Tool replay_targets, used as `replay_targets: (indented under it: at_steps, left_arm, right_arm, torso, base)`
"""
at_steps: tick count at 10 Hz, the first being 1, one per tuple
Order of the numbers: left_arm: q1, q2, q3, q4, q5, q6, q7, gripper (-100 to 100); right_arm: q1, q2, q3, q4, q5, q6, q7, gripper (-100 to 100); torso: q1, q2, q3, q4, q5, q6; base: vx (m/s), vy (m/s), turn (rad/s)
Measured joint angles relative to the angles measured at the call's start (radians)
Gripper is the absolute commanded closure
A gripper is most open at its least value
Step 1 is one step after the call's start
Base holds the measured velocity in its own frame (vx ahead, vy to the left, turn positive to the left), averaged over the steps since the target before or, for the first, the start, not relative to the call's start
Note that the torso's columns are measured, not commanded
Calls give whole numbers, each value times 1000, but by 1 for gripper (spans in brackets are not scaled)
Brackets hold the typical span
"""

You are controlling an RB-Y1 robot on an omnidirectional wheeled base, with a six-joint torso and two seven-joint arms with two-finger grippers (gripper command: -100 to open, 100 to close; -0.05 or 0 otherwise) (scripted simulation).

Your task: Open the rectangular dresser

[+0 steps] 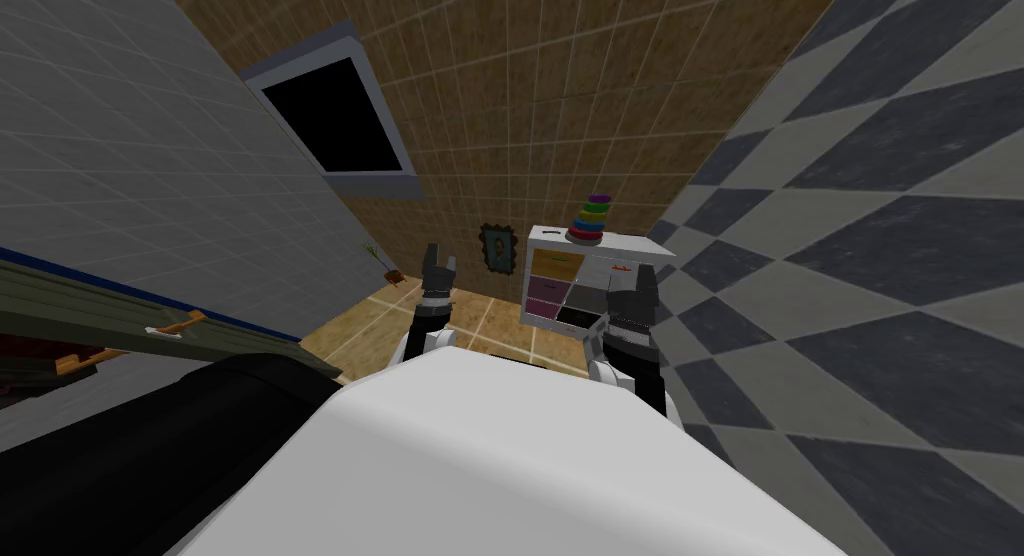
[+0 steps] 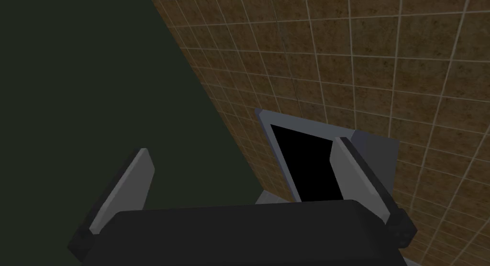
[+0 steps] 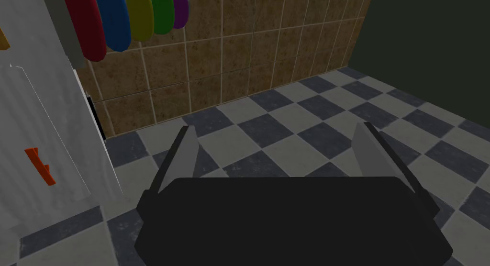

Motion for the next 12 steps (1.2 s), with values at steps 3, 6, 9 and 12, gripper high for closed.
replay_targets:
  at_steps: [3,6,9,12]
  left_arm:
    - [0,0,0,0,0,0,0,0]
    - [0,0,0,0,0,0,0,0]
    - [0,0,0,0,0,0,0,0]
    - [0,0,0,0,0,0,0,0]
  right_arm:
    - [0,0,0,0,0,0,0,0]
    - [0,0,0,0,0,0,0,0]
    - [0,0,0,0,0,0,0,0]
    - [1,-54,-7,-1,14,2,10,-100]
  torso:
    - [0,175,-351,176,0,0]
    - [0,396,-792,396,0,0]
    - [0,618,-1234,617,0,0]
    - [0,734,-1471,734,0,0]
  base:
    - [0,0,0]
    - [0,0,0]
    - [0,0,0]
    - [26,16,-27]
